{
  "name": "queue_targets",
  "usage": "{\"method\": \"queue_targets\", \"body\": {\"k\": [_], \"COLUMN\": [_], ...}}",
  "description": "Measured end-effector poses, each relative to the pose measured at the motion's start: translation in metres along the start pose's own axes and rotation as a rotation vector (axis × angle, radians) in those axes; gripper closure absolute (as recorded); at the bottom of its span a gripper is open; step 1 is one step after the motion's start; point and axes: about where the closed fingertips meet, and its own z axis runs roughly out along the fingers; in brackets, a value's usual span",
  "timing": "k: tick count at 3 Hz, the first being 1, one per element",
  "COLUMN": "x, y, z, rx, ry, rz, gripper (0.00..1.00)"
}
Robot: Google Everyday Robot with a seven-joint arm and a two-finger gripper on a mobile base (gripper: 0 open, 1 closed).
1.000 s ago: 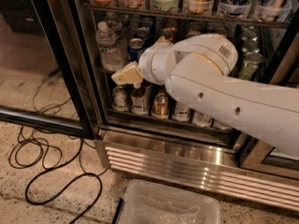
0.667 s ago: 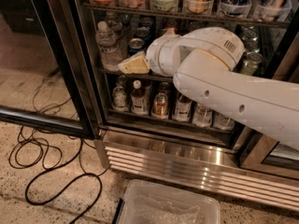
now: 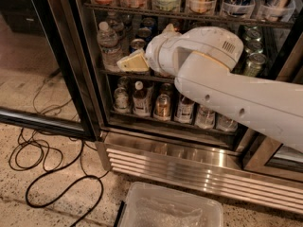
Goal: Pick coke can from top shelf of fridge
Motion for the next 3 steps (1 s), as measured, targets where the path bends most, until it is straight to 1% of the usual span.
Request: {"method": "queue_targets", "body": {"k": [1,2,3], "x": [-0.023,-0.032,-0.036], "y": [0.025,0.063,0.065], "z": [0.028,0.048,0.048], "rx": [-0.084,-0.190,-0.198], "ry": [-0.093,-0.162,-0.177], "rz": [0.043,0.081,0.081], "gripper": [0.00,0.00,0.00]}}
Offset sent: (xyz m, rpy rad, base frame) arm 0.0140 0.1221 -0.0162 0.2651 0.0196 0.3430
